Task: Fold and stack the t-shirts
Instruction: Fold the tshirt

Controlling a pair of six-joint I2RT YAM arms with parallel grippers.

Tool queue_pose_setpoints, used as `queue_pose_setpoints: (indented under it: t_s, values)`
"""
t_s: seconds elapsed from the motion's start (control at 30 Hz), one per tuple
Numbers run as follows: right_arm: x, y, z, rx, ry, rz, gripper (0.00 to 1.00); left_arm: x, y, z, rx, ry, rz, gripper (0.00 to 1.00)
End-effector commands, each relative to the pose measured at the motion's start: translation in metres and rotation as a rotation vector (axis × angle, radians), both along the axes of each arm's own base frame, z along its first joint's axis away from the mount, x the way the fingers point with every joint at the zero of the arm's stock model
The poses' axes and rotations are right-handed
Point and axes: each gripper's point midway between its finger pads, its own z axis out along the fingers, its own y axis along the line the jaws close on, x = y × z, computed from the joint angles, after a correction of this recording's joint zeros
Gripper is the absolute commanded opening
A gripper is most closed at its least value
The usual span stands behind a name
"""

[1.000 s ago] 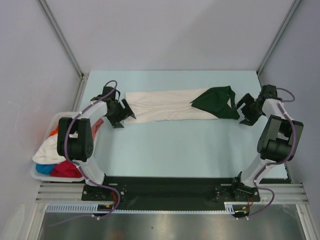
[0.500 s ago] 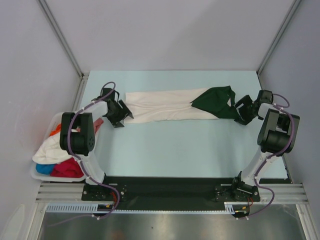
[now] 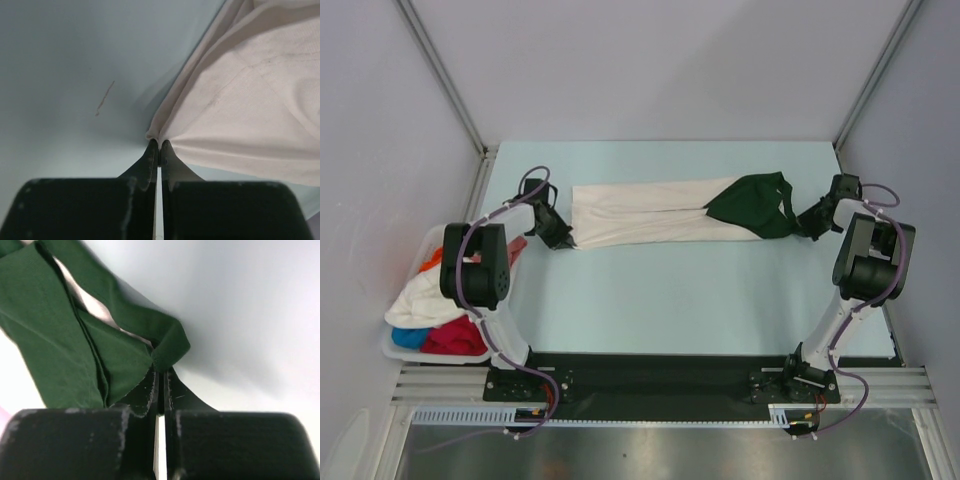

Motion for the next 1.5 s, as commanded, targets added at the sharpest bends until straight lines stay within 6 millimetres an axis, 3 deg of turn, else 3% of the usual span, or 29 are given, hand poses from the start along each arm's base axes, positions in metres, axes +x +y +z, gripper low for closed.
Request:
queue_pose_setpoints:
  t_s: [0.0,0.07,0.1,0.13,0.17,0.27,0.37,0.5,0.53,0.6,0.63,0.67,0.73,0.77,0.83,1.0,1.13,1.2,1.23,1.4,1.47]
  values:
    - [-0.019,-0.038,0.003,-0.198,0.122,-0.02,0.0,-0.032,0.024,-0.006,0.12,0.055,0.016,0.0]
    - [-0.022,-0.034,0.01,-0.218,0.144,0.022,0.03,-0.049,0.021,-0.006,0.104,0.066,0.012,0.0]
    - [-0.023,-0.034,0.013,-0.228,0.155,0.032,0.13,-0.055,0.02,-0.006,0.099,0.071,0.01,0.07]
    - [-0.028,-0.03,0.015,-0.23,0.184,0.05,0.24,-0.058,0.02,-0.003,0.099,0.068,0.008,0.2]
    - [-0.025,-0.037,0.028,-0.282,0.175,0.055,0.42,-0.064,0.021,-0.001,0.101,0.075,0.005,0.42]
    - [-0.023,-0.031,0.055,-0.342,0.166,0.09,0.66,-0.059,0.027,0.027,0.142,0.005,-0.02,0.64]
    - [-0.012,-0.02,0.092,-0.393,0.1,0.137,0.75,-0.046,0.03,0.056,0.172,-0.06,-0.061,0.73]
    - [0.022,0.033,0.125,-0.412,-0.029,0.317,0.8,-0.014,0.015,0.073,0.155,-0.135,-0.193,0.8]
    - [0.028,0.061,0.124,-0.377,-0.046,0.392,0.8,0.0,0.014,0.07,0.174,-0.131,-0.237,0.8]
    - [0.042,0.093,0.134,-0.329,-0.094,0.463,0.8,0.013,0.008,0.064,0.19,-0.119,-0.284,0.8]
    - [0.042,0.12,0.121,-0.298,-0.069,0.521,0.8,0.025,0.008,0.072,0.21,-0.131,-0.294,0.79]
    - [0.044,0.13,0.12,-0.286,-0.074,0.542,0.8,0.03,0.007,0.057,0.214,-0.099,-0.305,0.78]
    - [0.049,0.15,0.116,-0.246,-0.085,0.569,0.8,0.049,0.005,0.061,0.21,-0.124,-0.31,0.76]
    - [0.049,0.16,0.114,-0.23,-0.09,0.588,0.8,0.053,0.001,0.048,0.194,-0.104,-0.318,0.72]
    - [0.051,0.173,0.114,-0.186,-0.105,0.596,0.8,0.065,-0.006,0.045,0.166,-0.121,-0.333,0.69]
    - [0.047,0.176,0.106,-0.168,-0.08,0.604,0.79,0.086,-0.013,0.042,0.16,-0.141,-0.344,0.65]
    - [0.044,0.167,0.101,-0.191,-0.061,0.588,0.79,0.085,-0.013,0.039,0.161,-0.129,-0.339,0.45]
    - [0.043,0.162,0.098,-0.193,-0.048,0.57,0.79,0.083,-0.007,0.036,0.185,-0.11,-0.325,0.21]
    - [0.042,0.157,0.097,-0.194,-0.042,0.555,0.79,0.08,-0.003,0.033,0.205,-0.09,-0.312,0.0]
    - [0.04,0.148,0.087,-0.164,-0.024,0.507,0.73,0.076,0.022,0.022,0.289,-0.039,-0.242,0.0]
    - [0.042,0.152,0.086,-0.143,-0.041,0.522,0.65,0.076,0.028,0.016,0.301,-0.019,-0.223,0.0]
